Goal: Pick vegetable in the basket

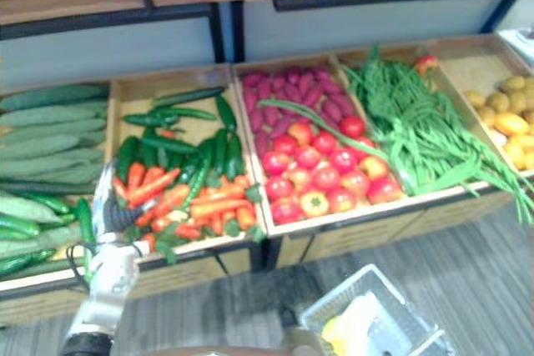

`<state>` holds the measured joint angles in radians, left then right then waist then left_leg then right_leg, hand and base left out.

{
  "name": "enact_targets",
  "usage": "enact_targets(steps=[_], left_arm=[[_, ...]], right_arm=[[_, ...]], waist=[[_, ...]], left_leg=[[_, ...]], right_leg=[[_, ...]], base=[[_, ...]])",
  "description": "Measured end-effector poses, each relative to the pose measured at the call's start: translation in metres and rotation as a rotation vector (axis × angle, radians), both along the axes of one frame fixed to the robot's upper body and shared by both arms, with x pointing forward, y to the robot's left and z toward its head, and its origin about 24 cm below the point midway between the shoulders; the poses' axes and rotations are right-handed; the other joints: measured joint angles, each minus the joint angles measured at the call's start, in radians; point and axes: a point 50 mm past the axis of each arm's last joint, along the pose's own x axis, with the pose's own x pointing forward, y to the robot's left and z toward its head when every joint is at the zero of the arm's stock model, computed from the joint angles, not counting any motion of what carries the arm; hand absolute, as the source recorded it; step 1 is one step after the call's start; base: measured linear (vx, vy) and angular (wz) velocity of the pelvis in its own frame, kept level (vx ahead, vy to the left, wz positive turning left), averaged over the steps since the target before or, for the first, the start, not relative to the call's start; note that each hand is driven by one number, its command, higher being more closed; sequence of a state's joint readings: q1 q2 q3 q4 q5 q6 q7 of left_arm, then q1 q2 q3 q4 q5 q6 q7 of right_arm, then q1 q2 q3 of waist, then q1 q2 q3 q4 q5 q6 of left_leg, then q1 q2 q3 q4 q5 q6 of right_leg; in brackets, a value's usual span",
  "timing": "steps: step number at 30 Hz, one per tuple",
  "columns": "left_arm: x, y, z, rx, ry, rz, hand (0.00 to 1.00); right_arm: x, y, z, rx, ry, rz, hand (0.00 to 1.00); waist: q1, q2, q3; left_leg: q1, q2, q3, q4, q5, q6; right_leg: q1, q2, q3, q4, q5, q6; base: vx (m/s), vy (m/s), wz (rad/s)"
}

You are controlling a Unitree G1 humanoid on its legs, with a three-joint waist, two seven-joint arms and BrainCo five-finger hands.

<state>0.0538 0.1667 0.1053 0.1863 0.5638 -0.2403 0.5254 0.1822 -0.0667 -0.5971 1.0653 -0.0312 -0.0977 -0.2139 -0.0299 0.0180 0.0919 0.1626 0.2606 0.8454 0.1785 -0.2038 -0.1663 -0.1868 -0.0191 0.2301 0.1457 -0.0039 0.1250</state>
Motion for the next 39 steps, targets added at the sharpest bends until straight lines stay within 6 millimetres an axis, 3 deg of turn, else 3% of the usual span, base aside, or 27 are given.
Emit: enact_targets(steps=[5,10,14,19,25,29,39], left_arm=[[0.006,-0.007,0.003,0.019,0.004,-0.065,0.0],[0.015,-0.01,0.018,0.067,0.068,-0.346,0.0],[0.021,-0.008,0.036,0.03,0.083,-0.531,0.0],[0.025,-0.011,0.047,0.028,0.12,-0.672,0.0],[0.022,-0.023,0.056,0.084,0.189,-0.856,0.0],[0.02,-0.023,0.065,0.137,0.229,-0.94,0.0],[0.014,-0.022,0.059,0.181,0.333,-1.023,0.0]], right_arm=[[0.003,-0.003,0.002,-0.024,-0.002,0.007,1.0],[0.015,-0.014,0.009,-0.064,-0.044,0.054,1.0],[0.024,-0.024,0.016,-0.097,-0.056,0.203,1.0],[0.034,-0.032,0.025,-0.142,-0.081,0.33,1.0],[0.035,-0.034,0.028,-0.148,-0.099,0.344,1.0],[0.033,-0.035,0.029,-0.15,-0.1,0.348,1.0],[0.028,-0.036,0.031,-0.153,-0.094,0.383,1.0]], waist=[[0.001,0.005,0.03],[0.0,0.01,0.048],[-0.002,0.007,0.051],[0.0,0.003,0.064],[0.0,0.015,0.08],[-0.001,0.021,0.084],[-0.012,0.025,0.085]], left_leg=[[0.006,0.016,0.028,0.044,-0.028,-0.003],[-0.002,0.029,0.045,0.071,-0.038,-0.005],[-0.003,0.03,0.045,0.073,-0.038,-0.004],[-0.005,0.03,0.041,0.074,-0.038,-0.004],[-0.02,0.03,0.021,0.075,-0.038,-0.004],[-0.02,0.024,0.017,0.072,-0.037,-0.003],[-0.037,0.013,-0.011,0.068,-0.035,0.001]], right_leg=[[-0.005,0.01,0.029,0.015,0.001,0.002],[-0.021,0.018,0.04,0.025,0.003,0.004],[-0.021,0.017,0.04,0.027,0.003,0.004],[-0.021,0.015,0.039,0.029,0.003,0.004],[-0.023,0.009,0.026,0.029,0.003,0.004],[-0.022,0.003,0.023,0.029,0.003,0.004],[-0.019,-0.016,-0.001,0.025,0.002,0.004]], base=[[-0.02,0.019,-0.16],[0.0,0.005,-0.08],[0.0,0.0,0.0],[0.0,0.0,0.0],[0.01,0.015,0.08],[0.0,0.014,0.02],[0.0,0.011,0.07]])
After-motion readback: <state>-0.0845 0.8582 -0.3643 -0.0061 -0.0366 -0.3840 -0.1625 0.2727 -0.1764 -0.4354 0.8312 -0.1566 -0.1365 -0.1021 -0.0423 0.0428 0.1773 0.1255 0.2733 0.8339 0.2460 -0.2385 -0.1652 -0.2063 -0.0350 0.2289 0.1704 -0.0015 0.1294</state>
